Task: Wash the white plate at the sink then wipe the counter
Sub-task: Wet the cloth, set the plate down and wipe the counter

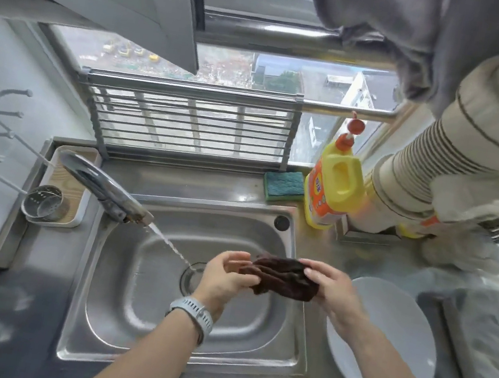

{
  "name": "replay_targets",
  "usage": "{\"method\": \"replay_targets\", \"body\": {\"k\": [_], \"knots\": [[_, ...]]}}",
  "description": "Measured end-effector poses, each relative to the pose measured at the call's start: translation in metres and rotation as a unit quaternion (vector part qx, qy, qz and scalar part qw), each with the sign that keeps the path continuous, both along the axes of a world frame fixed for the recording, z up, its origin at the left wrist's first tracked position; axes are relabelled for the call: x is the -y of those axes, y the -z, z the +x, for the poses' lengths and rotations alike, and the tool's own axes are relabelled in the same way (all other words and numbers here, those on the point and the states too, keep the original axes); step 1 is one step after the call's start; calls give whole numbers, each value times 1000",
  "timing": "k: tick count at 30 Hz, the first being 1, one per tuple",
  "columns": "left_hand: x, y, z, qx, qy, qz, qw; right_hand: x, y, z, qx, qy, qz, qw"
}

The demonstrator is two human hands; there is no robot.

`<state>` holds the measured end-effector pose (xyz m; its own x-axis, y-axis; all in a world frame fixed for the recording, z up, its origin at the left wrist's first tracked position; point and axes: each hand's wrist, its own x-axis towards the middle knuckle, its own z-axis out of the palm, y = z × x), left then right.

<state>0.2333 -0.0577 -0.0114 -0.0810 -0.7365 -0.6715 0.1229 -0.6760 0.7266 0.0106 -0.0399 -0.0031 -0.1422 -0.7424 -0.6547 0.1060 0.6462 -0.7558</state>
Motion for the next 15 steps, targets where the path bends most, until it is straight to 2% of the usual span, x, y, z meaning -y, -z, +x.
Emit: {"method": "replay_targets", "body": {"k": [3, 5, 7, 8, 10, 13, 15], "knots": [[16, -8, -45, 36, 22, -110, 993, 13, -10, -27, -44, 78, -44, 995], [31, -8, -72, 156, 75, -195, 965, 24, -16, -42, -97, 58, -53, 992], [39, -2, -89, 324, 176, -265, 891, 25, -19, -61, -227, -14, -39, 973], [40, 1, -94, 375, 219, -288, 854, 17, -22, -71, -291, -30, -26, 956], [38, 7, -102, 412, 278, -357, 791, -15, -23, -93, -382, -28, -1, 924], [46, 24, -109, 438, 388, -478, 655, -84, -16, -121, -506, 3, 53, 861], [53, 33, -111, 465, 462, -476, 586, -123, -5, -134, -545, 51, 85, 833]]}}
